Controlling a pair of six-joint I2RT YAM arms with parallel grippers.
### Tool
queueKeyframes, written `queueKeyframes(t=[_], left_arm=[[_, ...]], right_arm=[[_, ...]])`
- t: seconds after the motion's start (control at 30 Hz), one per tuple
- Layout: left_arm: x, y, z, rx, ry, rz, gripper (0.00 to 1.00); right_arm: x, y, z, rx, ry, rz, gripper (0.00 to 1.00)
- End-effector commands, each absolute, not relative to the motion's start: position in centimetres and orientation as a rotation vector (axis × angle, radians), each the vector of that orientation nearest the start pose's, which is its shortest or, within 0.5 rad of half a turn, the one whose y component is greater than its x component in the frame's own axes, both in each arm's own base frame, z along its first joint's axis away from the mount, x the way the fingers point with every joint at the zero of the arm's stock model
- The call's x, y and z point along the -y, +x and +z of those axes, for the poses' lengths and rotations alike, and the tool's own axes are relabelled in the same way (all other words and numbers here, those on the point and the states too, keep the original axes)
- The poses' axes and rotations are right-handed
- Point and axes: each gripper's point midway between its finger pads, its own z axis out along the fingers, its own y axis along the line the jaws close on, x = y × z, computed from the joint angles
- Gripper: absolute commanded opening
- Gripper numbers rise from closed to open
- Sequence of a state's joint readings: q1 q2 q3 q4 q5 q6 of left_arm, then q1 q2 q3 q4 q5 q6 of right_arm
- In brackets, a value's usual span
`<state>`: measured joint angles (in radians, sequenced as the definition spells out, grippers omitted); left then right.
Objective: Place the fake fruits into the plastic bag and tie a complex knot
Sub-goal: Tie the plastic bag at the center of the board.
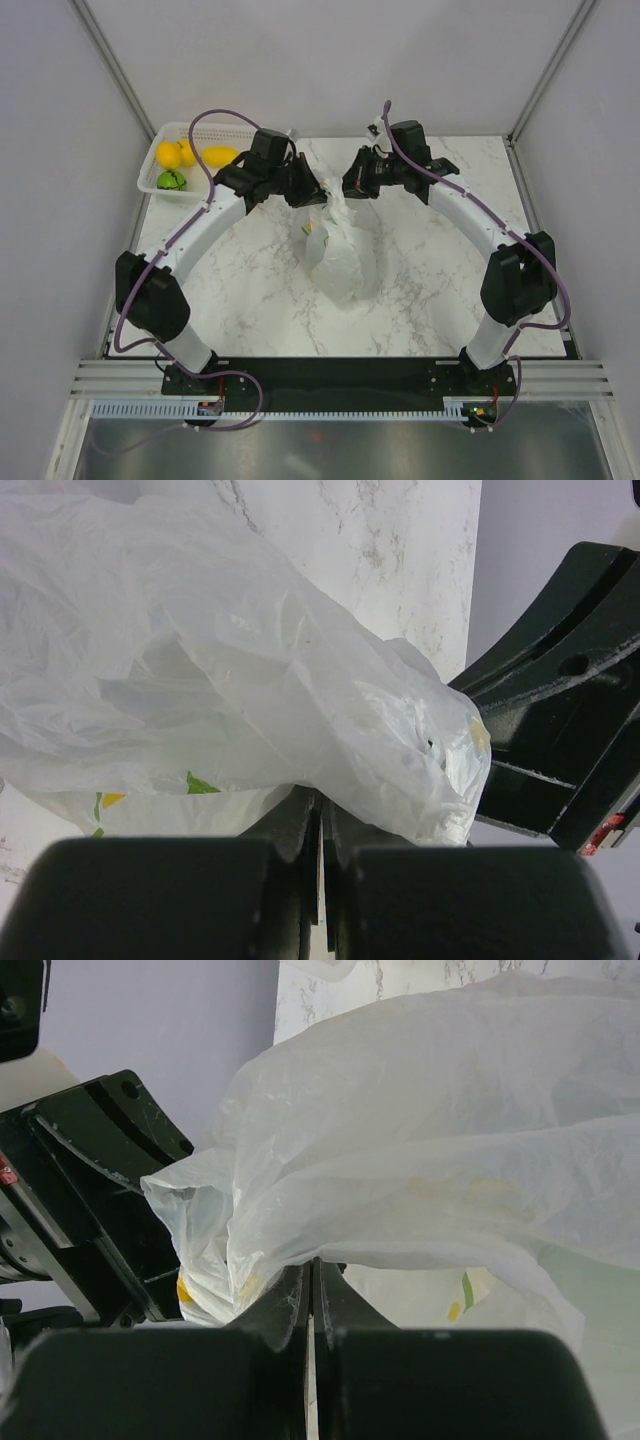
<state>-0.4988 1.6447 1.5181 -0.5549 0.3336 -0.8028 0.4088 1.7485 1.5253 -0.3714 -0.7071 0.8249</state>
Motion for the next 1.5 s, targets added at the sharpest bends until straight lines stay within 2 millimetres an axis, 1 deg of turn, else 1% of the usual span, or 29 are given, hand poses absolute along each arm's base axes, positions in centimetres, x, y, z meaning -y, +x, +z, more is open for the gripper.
queueKeyframes(t=[0.0,0.03,0.1,0.17,0.4,0.47,0.5,0.53,0.57,0.6,0.63,0.73,0.93,1.07,1.2,1.3,1.37,1.47], left_arm=[[28.9,34.8,28.5,-2.306,-0.098,-1.071,0.02],[28.6,34.7,28.9,-2.295,-0.097,-1.065,0.02],[28.0,34.6,28.9,-2.301,-0.097,-1.046,0.02],[27.5,34.6,29.4,-2.292,-0.092,-1.037,0.02],[26.7,33.4,29.7,-2.304,-0.073,-1.039,0.02],[26.2,33.1,29.4,-2.316,-0.078,-1.024,0.02],[25.9,32.8,29.7,-2.308,-0.078,-1.028,0.03],[25.8,32.7,29.7,-2.309,-0.08,-1.03,0.04],[25.5,32.6,29.6,-2.312,-0.084,-1.035,0.07],[25.4,32.4,29.9,-2.306,-0.083,-1.04,0.08],[25.2,32.2,29.6,-2.317,-0.09,-1.039,0.1],[24.9,31.9,29.3,-2.33,-0.101,-1.051,0.1],[25.2,30.7,28.9,-2.35,-0.061,-1.098,0.11],[25.8,29.6,28.5,-2.391,-0.042,-1.174,0.11],[26.1,28.9,28.0,-2.416,-0.047,-1.206,0.14],[26.4,28.3,27.4,-2.451,-0.059,-1.248,0.15],[26.7,27.6,26.6,-2.491,-0.072,-1.292,0.16],[27.0,27.0,25.5,-2.535,-0.086,-1.309,0.16]], right_arm=[[-30.3,37.4,27.0,-2.31,0.003,1.38,0.0],[-30.3,37.3,27.2,-2.304,0.0,1.376,0.0],[-29.9,37.7,27.3,-2.298,0.008,1.362,0.0],[-29.6,37.9,27.3,-2.297,0.019,1.345,0.0],[-29.2,38.1,27.5,-2.295,0.019,1.31,0.0],[-29.1,38.2,27.5,-2.296,0.024,1.305,0.0],[-29.1,38.3,27.4,-2.297,0.026,1.3,0.0],[-29.1,38.3,27.6,-2.292,0.024,1.3,0.0],[-29.1,38.2,27.6,-2.292,0.023,1.301,0.0],[-29.1,38.2,27.7,-2.291,0.023,1.299,0.0],[-29.0,38.3,27.7,-2.288,0.025,1.297,0.0],[-28.9,38.4,28.0,-2.279,0.031,1.287,0.0],[-28.5,38.7,28.7,-2.265,0.038,1.267,0.0],[-28.6,38.7,28.6,-2.269,0.035,1.272,0.0],[-28.7,38.9,28.7,-2.268,0.036,1.272,0.0],[-28.7,38.9,28.7,-2.267,0.041,1.274,0.0],[-28.6,38.9,28.7,-2.269,0.048,1.273,0.0],[-28.6,38.8,28.7,-2.27,0.053,1.275,0.0]])
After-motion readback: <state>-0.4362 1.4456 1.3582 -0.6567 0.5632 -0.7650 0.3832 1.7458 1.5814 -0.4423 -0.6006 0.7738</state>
